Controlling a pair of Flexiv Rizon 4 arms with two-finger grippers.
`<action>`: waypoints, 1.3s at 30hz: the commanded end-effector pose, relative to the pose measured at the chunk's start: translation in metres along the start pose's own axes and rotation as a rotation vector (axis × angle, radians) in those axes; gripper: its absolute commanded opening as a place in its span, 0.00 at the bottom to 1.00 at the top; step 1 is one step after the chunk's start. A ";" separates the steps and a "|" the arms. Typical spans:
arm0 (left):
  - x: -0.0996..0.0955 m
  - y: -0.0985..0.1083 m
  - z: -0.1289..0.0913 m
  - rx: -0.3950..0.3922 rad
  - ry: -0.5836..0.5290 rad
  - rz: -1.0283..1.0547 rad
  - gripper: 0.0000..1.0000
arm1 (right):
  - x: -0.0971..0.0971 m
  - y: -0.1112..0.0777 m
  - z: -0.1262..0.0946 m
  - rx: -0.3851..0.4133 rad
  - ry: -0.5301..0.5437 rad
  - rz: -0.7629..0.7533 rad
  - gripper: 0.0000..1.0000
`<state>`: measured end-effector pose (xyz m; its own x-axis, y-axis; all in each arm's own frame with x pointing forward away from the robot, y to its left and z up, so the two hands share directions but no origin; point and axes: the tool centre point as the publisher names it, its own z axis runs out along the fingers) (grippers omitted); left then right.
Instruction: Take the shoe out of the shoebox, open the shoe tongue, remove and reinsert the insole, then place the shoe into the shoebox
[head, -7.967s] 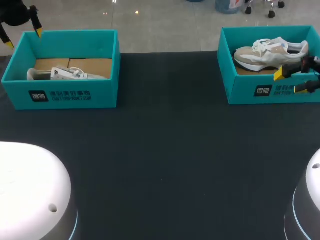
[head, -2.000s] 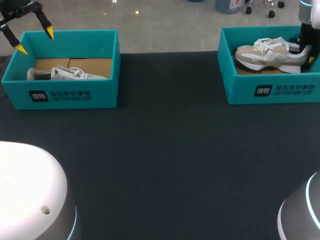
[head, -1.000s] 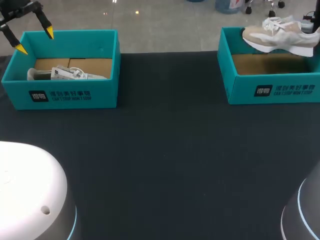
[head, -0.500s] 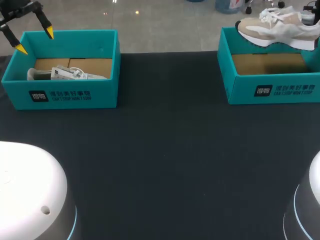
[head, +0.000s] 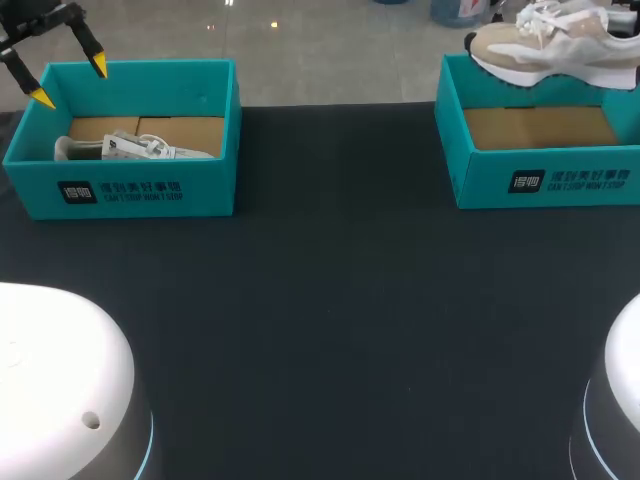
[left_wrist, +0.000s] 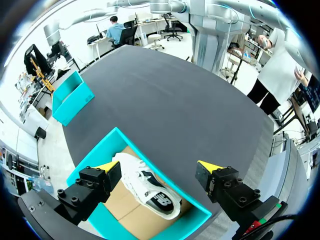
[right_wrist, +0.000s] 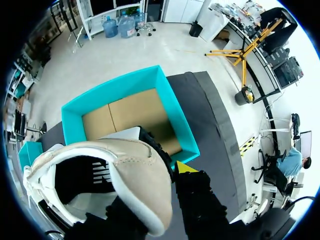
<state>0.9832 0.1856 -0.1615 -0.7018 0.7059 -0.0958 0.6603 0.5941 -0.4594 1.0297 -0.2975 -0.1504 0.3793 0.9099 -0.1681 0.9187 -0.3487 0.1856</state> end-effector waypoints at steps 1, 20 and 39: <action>0.000 0.000 -0.001 0.000 0.002 0.001 1.00 | 0.000 -0.015 -0.009 -0.131 -0.004 -0.008 0.00; 0.000 0.000 -0.001 0.000 0.002 0.001 1.00 | 0.024 -0.134 -0.034 -0.146 -0.010 0.026 0.00; 0.000 0.000 -0.001 0.000 0.002 0.001 1.00 | 0.077 -0.267 -0.059 -0.131 -0.003 -0.004 0.00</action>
<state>0.9832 0.1856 -0.1615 -0.7018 0.7059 -0.0958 0.6603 0.5941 -0.4594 0.8213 -0.1304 -0.1547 0.3720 0.9129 -0.1681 0.9221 -0.3427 0.1796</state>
